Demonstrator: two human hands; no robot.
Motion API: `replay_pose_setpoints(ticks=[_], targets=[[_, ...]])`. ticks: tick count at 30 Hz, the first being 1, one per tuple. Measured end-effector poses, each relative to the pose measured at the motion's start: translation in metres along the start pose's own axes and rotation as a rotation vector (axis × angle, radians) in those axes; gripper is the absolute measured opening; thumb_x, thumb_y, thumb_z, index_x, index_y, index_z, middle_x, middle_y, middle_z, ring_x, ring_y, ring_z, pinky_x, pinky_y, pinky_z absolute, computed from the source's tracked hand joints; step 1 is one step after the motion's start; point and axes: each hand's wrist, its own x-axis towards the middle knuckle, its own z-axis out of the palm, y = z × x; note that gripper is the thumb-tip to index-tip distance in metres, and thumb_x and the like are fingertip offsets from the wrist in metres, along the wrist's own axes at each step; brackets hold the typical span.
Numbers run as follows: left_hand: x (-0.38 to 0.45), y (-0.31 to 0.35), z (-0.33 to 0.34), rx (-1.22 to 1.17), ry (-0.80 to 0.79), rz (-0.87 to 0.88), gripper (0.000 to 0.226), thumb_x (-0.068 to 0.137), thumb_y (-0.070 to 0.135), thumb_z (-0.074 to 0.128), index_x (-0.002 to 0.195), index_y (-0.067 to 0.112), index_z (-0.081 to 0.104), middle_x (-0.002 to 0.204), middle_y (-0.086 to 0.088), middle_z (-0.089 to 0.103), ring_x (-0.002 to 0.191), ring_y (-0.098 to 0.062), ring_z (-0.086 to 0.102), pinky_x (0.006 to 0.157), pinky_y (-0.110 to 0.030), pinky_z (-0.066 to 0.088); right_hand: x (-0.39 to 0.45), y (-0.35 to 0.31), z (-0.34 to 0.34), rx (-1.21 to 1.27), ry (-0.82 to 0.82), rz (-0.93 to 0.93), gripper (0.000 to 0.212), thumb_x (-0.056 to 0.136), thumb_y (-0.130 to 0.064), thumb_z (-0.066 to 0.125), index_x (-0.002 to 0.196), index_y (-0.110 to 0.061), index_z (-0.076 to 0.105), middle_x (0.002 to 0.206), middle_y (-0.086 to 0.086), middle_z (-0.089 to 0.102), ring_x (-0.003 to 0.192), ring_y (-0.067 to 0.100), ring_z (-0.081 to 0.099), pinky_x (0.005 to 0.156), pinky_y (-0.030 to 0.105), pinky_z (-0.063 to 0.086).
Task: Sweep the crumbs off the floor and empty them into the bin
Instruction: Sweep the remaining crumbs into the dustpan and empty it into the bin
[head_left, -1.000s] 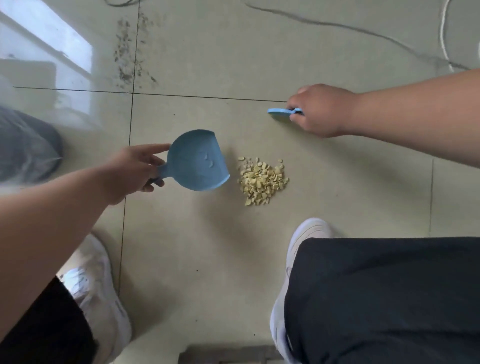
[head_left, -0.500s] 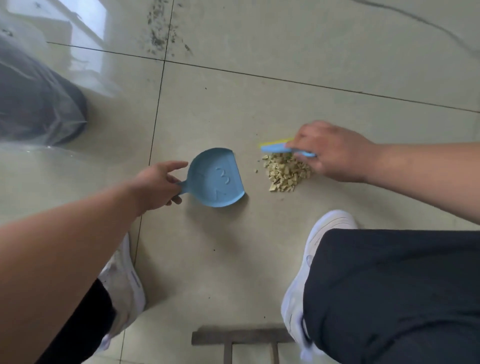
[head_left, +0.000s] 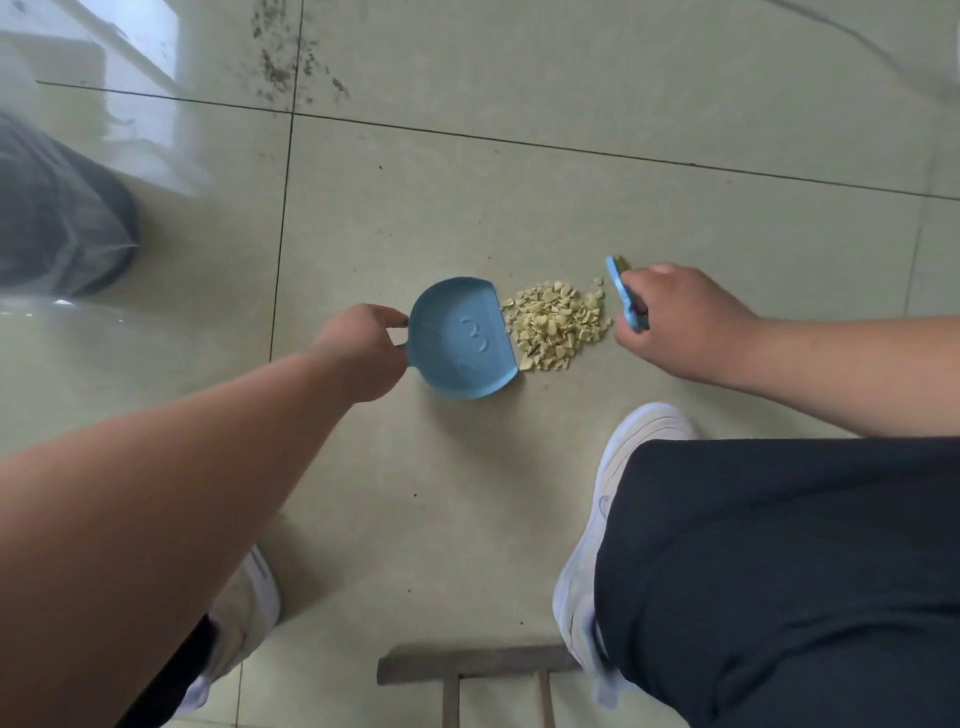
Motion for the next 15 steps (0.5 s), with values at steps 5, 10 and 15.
replay_pose_setpoints(ticks=[5, 10, 15], targets=[[-0.007, 0.011, 0.012, -0.028, 0.014, -0.013, 0.051, 0.097, 0.030, 0.075, 0.148, 0.024, 0.067, 0.123, -0.020, 0.079, 0.106, -0.042, 0.077, 0.089, -0.044, 0.063, 0.011, -0.021, 0.005, 0.072, 0.009, -0.034, 0.027, 0.085, -0.030, 0.065, 0.075, -0.017, 0.043, 0.074, 0.003, 0.048, 0.069, 0.026, 0.048, 0.065, 0.032, 0.034], [-0.010, 0.028, 0.028, -0.047, 0.012, -0.014, 0.054, 0.098, 0.042, 0.073, 0.149, 0.028, 0.066, 0.115, -0.010, 0.082, 0.101, -0.036, 0.079, 0.090, -0.042, 0.065, 0.021, -0.032, 0.009, 0.076, -0.007, -0.067, 0.028, 0.086, -0.034, 0.063, 0.073, -0.015, 0.047, 0.073, 0.003, 0.051, 0.072, 0.025, 0.050, 0.066, 0.032, 0.036], [-0.007, 0.046, 0.041, -0.103, -0.021, -0.023, 0.055, 0.098, 0.047, 0.072, 0.150, 0.032, 0.064, 0.105, -0.007, 0.081, 0.090, -0.031, 0.078, 0.078, -0.032, 0.060, 0.026, -0.041, 0.010, 0.096, -0.018, -0.091, 0.026, 0.086, -0.033, 0.064, 0.076, -0.014, 0.049, 0.074, 0.000, 0.046, 0.073, 0.025, 0.049, 0.067, 0.031, 0.035]])
